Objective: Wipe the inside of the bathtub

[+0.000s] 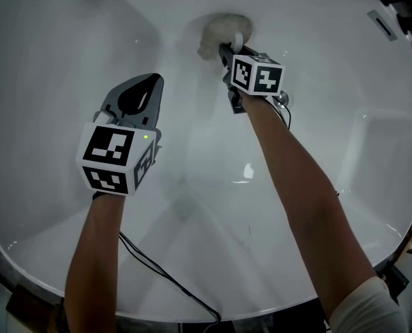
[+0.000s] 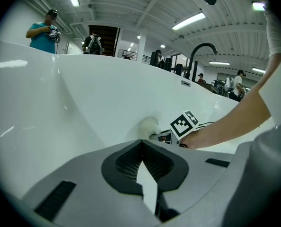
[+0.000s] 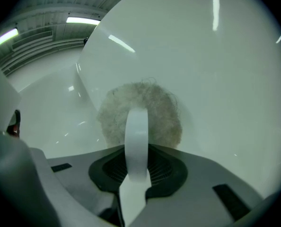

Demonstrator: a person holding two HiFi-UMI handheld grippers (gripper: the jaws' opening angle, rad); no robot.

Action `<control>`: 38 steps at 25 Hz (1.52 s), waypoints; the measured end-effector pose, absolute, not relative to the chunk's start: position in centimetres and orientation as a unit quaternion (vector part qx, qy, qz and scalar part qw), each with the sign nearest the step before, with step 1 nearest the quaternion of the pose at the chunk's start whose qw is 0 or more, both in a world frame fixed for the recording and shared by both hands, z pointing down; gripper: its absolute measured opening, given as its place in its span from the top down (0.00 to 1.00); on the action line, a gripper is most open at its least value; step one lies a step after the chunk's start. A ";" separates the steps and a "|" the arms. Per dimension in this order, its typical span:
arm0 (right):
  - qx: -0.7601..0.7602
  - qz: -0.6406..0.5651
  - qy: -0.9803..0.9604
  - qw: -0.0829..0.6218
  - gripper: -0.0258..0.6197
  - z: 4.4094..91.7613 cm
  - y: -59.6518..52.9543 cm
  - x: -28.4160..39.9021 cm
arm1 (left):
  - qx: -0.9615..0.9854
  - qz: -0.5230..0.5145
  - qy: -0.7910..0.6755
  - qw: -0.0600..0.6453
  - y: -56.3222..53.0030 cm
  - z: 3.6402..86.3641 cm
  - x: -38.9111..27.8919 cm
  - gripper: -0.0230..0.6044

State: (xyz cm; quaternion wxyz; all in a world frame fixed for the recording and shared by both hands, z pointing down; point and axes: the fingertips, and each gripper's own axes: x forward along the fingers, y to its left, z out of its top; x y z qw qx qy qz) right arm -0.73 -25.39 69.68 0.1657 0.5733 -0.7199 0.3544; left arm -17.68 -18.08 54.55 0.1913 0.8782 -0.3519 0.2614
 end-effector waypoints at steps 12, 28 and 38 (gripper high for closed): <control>0.522 0.333 -0.754 0.218 0.82 71.7 -28.7 -7.5 | 0.852 0.230 -0.407 0.238 -21.3 57.2 -18.8 0.96; 0.494 0.333 -0.764 0.247 0.82 71.6 -32.6 -15.0 | 0.836 0.213 -0.442 0.248 -23.7 56.1 -23.9 0.96; 0.476 0.321 -0.793 0.205 0.82 65.7 -31.6 -15.0 | 0.834 0.218 -0.447 0.236 -22.5 52.8 -24.9 0.96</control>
